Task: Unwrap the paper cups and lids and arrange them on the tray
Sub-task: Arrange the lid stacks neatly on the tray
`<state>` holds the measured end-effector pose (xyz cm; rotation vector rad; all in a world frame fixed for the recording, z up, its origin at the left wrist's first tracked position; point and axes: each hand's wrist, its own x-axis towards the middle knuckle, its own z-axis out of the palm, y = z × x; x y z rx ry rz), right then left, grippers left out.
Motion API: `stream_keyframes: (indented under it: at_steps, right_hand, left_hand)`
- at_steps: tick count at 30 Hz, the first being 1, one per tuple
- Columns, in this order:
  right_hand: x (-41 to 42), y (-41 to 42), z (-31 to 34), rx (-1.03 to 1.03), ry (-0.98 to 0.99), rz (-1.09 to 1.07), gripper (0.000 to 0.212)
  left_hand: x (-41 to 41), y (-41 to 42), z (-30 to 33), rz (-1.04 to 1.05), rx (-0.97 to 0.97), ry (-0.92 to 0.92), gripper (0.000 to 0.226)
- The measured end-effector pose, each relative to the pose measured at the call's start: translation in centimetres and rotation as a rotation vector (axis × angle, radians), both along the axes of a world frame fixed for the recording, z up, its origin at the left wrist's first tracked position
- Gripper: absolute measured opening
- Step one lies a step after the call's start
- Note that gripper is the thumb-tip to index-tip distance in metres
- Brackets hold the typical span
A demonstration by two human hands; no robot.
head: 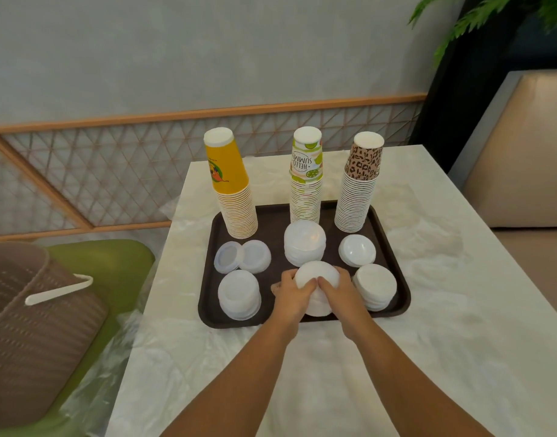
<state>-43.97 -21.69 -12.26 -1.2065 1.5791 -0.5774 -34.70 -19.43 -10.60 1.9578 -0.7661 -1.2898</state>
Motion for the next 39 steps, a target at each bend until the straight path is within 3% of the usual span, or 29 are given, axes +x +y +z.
stream_keyframes:
  at_steps: [6,12,15,17,20,24,27,32,39]
  right_hand:
    - [1.4,0.2,1.2,0.039,-0.131,0.024,0.052]
    - [4.5,0.9,2.7,0.026,-0.208,0.064,0.051]
    - [6.1,1.3,3.6,0.093,-0.424,0.034,0.034]
    - [7.2,1.6,3.5,0.000,-0.494,0.069,0.032]
    - [8.4,2.2,2.2,-0.239,-0.360,0.187,0.038]
    - [10.1,2.8,-0.5,-0.361,-0.014,0.432,0.082]
    - [11.6,3.1,-1.8,-0.448,0.152,0.518,0.098]
    - [12.9,3.0,-3.6,-0.479,0.311,0.570,0.097]
    - [12.9,2.8,-4.9,-0.516,0.279,0.582,0.085]
  left_hand:
    - [1.5,0.6,1.2,0.135,-0.119,-0.006,0.051]
    - [4.3,1.3,2.6,0.215,-0.194,-0.131,0.056]
    - [6.5,2.2,3.3,0.335,-0.286,-0.131,0.052]
    - [8.3,2.7,3.6,0.430,-0.341,-0.090,0.046]
    - [11.2,3.5,3.9,0.576,-0.422,0.019,0.040]
    - [14.4,4.5,3.7,0.707,-0.473,0.134,0.036]
    - [15.9,4.9,3.0,0.753,-0.471,0.146,0.035]
    - [17.0,5.3,1.7,0.754,-0.434,0.164,0.036]
    - [17.0,5.1,0.5,0.699,-0.380,0.134,0.038]
